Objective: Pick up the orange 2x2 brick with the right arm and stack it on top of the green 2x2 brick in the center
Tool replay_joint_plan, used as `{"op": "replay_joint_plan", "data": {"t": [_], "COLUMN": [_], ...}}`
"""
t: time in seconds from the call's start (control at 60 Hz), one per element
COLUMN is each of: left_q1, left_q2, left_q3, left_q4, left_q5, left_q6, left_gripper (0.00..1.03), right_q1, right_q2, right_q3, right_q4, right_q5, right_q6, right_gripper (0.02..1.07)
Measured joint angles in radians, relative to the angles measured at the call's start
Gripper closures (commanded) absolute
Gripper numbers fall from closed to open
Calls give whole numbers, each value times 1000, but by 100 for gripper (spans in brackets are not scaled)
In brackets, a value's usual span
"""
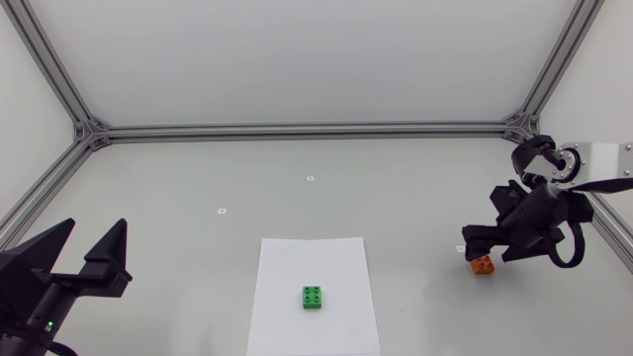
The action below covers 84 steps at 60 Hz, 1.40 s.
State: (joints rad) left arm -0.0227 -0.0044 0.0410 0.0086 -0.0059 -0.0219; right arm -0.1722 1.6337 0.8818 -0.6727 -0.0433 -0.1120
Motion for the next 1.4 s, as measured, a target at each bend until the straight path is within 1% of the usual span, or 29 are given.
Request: {"op": "replay_joint_plan", "data": {"t": [0.05, 0.117, 0.3, 0.367, 0.6, 0.683, 0.9, 1.0, 1.233, 1.267, 1.3, 1.4], "left_q1": [0, 0, 0, 0, 0, 0, 0, 0, 0, 0, 0, 0], "left_q2": [0, 0, 0, 0, 0, 0, 0, 0, 0, 0, 0, 0], "left_q3": [0, 0, 0, 0, 0, 0, 0, 0, 0, 0, 0, 0], "left_q4": [0, 0, 0, 0, 0, 0, 0, 0, 0, 0, 0, 0], "left_q5": [0, 0, 0, 0, 0, 0, 0, 0, 0, 0, 0, 0], "left_q6": [0, 0, 0, 0, 0, 0, 0, 0, 0, 0, 0, 0], "left_gripper": [4, 4, 4, 4, 4, 4, 4, 4, 4, 4, 4, 4], "right_q1": [-1, -1, 0, 0, 1, 1, 8, 19, 33, 34, 34, 34], "right_q2": [6, 17, 24, 25, 45, 55, 55, 55, 55, 55, 55, 55], "right_q3": [0, 0, -2, -2, -18, -18, -18, -18, -18, -18, -18, -18], "right_q4": [2, 6, 20, 21, 46, 47, 49, 49, 49, 49, 49, 49], "right_q5": [4, 5, 12, 17, 22, 23, 23, 23, 23, 23, 23, 23], "right_q6": [0, 0, 0, 0, 3, 4, 4, 7, 11, 11, 12, 12], "right_gripper": [13, 19, 20, 24, 24, 30, 30, 36, 37, 41, 42, 42]}}
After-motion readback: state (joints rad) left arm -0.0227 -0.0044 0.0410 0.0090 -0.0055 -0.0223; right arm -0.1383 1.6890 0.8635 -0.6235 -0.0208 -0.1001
